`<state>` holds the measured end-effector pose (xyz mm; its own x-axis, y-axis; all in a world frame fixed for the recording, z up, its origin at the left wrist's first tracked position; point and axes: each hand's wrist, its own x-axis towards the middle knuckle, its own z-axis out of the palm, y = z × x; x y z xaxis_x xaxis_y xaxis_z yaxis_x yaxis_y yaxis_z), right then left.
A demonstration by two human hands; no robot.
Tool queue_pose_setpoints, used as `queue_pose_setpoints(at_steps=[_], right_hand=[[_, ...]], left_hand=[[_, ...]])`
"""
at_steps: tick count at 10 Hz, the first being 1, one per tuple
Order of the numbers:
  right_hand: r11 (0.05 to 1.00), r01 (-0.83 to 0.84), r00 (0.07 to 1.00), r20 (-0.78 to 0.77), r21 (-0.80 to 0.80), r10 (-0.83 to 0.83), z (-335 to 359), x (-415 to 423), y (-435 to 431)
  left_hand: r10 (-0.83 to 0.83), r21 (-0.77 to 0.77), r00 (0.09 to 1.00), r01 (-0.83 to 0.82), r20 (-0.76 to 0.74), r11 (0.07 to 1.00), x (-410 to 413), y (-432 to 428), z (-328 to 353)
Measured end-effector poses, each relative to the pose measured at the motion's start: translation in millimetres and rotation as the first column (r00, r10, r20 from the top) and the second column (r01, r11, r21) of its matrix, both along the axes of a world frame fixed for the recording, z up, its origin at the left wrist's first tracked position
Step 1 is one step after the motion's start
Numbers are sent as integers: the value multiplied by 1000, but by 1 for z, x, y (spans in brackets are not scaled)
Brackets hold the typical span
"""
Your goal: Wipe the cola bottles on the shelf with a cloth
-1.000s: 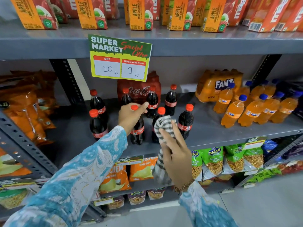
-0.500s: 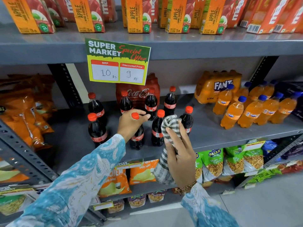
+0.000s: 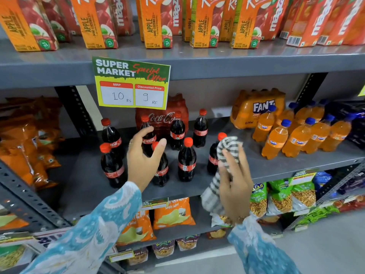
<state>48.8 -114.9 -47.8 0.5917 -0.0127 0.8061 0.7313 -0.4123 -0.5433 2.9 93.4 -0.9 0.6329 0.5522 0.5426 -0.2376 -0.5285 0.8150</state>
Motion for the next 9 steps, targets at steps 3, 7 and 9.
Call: queue_pose_setpoints(at_steps=[3,7,9], right_hand=[[922,89,917,-330,-378,-223,-6,147,-41],[479,-345,812,-512,-808,-280,-68,184,-32],[877,-68,906,-398,-476,-146,-44,170,-36]], left_hand=[[-218,807,972,57,91,588,-3,-40,20],[-122,915,988,-42,99,400,10,-61,13],[53,953,998,-59,45,296,20,-68,9]])
